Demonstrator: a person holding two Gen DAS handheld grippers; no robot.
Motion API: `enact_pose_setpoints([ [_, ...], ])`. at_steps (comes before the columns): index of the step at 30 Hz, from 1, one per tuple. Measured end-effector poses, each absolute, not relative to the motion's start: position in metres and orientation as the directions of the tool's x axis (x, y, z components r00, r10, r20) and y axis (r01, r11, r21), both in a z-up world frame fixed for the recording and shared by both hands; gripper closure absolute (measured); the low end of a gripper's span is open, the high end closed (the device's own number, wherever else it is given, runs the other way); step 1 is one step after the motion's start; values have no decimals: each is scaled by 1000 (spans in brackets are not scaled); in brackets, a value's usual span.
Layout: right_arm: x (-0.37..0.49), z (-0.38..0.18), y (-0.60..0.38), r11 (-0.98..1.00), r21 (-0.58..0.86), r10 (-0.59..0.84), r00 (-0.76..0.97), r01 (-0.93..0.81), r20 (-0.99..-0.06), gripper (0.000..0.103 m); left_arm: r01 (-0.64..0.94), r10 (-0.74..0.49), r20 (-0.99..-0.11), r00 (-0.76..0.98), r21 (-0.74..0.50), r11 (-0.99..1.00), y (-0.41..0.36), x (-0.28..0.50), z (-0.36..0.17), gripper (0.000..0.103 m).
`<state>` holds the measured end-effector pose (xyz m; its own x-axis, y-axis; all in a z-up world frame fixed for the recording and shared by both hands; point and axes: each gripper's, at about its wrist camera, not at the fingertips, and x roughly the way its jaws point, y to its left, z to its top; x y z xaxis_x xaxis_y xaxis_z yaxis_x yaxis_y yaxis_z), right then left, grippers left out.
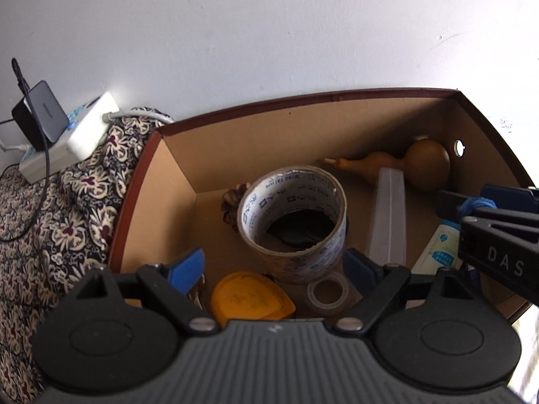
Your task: Organize rigid objects
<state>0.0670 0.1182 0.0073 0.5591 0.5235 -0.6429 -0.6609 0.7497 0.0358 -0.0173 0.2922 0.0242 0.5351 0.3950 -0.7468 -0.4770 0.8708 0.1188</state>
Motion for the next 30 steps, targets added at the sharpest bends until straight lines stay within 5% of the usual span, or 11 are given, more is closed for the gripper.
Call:
enact_pose_setpoints([
  [21,79,-3,147,732,62,549,534,-679,-644,70,-549,348,-813,466,43,835,314,-14,4,14],
  [30,85,-9,141,732,110,570,517,-672,-639,70,-549,398,-774,492,79,832,311,-12,1,14],
])
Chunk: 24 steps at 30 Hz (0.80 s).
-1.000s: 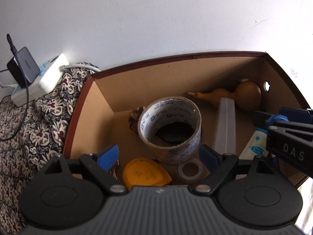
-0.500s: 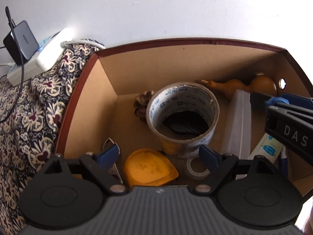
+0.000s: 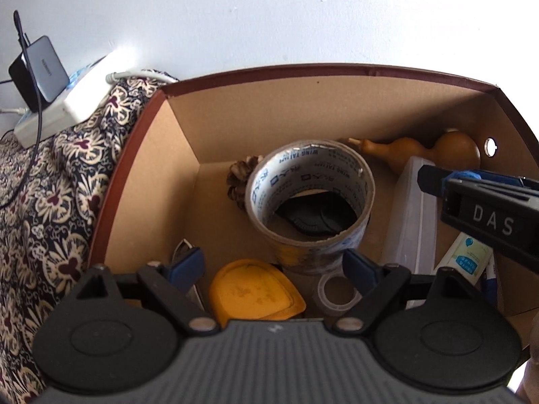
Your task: Organize rigid objects
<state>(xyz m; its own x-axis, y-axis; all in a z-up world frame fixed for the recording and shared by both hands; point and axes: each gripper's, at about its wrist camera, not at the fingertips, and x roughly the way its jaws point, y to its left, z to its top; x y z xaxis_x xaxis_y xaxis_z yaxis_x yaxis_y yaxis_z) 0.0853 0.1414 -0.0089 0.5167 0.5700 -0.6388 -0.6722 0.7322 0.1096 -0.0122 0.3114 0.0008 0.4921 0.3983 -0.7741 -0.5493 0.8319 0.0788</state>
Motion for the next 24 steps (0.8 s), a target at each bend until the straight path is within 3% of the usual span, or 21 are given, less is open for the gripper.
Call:
enact_pose_setpoints([
  [24,80,-9,137,738,107,576,540,-666,-614,70,-544,423,-735,531,88,835,305,-15,4,15],
])
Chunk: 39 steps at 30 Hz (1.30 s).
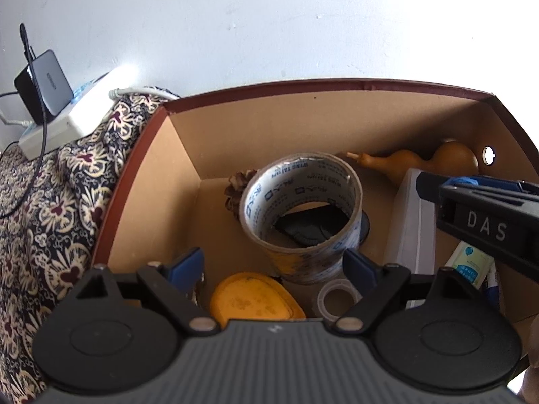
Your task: Organize rigid objects
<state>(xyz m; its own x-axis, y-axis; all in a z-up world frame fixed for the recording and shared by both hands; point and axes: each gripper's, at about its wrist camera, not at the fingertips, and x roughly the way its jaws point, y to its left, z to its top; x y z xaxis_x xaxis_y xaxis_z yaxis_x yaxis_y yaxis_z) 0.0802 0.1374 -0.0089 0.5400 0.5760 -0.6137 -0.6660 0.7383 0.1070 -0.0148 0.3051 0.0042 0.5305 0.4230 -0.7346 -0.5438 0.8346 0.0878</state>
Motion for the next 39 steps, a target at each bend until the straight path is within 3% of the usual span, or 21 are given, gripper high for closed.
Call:
enact_pose_setpoints([
  [39,81,-11,139,732,92,574,540,-675,-615,70,-515,391,-746,539,76,854,311,-13,3,14],
])
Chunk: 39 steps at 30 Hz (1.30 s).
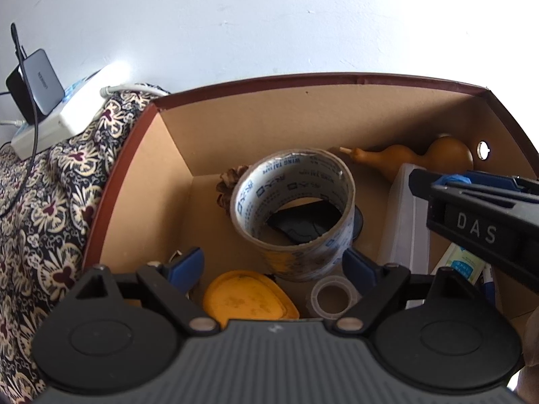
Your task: Organize rigid objects
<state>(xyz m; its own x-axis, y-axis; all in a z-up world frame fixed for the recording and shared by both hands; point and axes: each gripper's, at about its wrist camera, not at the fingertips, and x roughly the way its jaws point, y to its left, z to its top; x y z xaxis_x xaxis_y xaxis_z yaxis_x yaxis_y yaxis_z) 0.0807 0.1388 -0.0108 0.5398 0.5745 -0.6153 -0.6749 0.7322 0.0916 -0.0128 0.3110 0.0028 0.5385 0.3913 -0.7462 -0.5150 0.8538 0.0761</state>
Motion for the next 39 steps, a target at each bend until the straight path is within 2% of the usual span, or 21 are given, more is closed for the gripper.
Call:
enact_pose_setpoints([
  [39,80,-10,137,720,93,584,529,-687,-616,70,-485,389,-740,548,98,869,312,-7,-1,14],
])
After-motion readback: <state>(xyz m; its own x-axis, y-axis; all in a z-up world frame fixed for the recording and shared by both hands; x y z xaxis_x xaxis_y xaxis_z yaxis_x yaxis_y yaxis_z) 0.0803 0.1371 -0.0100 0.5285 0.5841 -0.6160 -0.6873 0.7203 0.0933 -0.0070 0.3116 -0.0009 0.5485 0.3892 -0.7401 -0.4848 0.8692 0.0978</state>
